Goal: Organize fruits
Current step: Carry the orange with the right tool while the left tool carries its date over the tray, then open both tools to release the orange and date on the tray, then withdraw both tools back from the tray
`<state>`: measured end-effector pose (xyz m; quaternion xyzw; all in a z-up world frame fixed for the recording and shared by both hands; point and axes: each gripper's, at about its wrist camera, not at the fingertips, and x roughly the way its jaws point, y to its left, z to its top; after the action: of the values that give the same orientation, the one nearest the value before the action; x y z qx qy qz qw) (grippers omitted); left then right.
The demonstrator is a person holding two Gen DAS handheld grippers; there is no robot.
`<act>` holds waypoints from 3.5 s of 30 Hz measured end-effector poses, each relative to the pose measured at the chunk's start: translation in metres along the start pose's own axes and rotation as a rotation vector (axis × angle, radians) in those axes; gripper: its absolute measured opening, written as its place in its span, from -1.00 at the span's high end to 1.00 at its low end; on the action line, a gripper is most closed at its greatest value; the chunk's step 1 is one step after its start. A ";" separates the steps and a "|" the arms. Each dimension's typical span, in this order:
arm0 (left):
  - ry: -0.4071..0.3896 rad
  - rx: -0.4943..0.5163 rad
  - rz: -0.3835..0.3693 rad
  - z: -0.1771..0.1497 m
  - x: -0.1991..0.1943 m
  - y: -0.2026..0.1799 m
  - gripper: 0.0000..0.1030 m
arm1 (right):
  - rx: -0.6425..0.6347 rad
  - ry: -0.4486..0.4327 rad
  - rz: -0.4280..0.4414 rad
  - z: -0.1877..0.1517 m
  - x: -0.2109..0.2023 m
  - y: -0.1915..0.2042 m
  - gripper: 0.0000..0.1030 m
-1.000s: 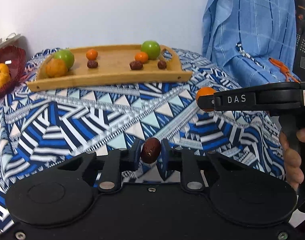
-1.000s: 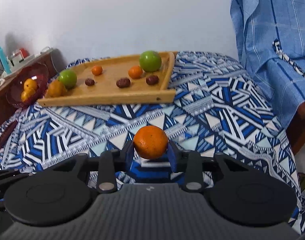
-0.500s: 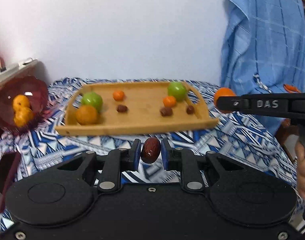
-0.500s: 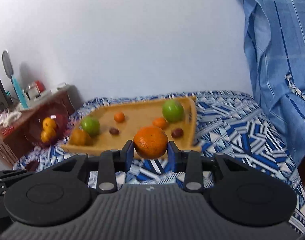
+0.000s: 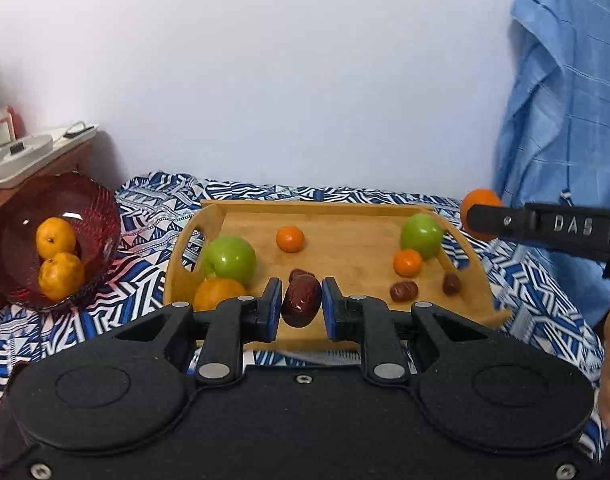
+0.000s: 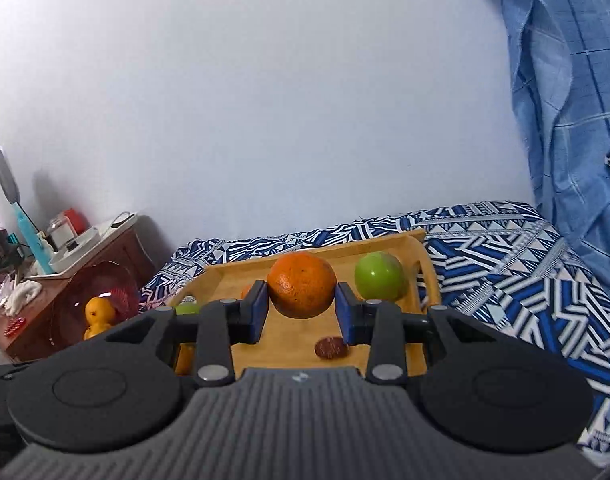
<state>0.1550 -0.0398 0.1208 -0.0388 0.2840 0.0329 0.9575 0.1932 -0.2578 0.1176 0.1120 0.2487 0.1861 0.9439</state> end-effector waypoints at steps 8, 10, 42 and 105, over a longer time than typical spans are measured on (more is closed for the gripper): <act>0.068 -0.011 0.007 0.004 0.069 0.002 0.61 | 0.050 0.082 -0.001 -0.002 0.060 -0.010 0.22; 0.107 -0.020 0.006 0.001 0.085 0.002 0.61 | 0.061 0.092 -0.003 0.000 0.073 -0.012 0.22; 0.175 0.036 0.027 -0.014 0.138 0.000 0.61 | -0.033 0.298 -0.059 -0.013 0.166 -0.006 0.21; 0.141 0.071 0.022 -0.059 0.005 0.030 -0.14 | -0.110 0.101 -0.171 -0.068 -0.013 -0.015 -0.40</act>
<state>0.1245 -0.0154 0.0668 -0.0040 0.3521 0.0308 0.9354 0.1531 -0.2688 0.0606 0.0288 0.2942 0.1237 0.9473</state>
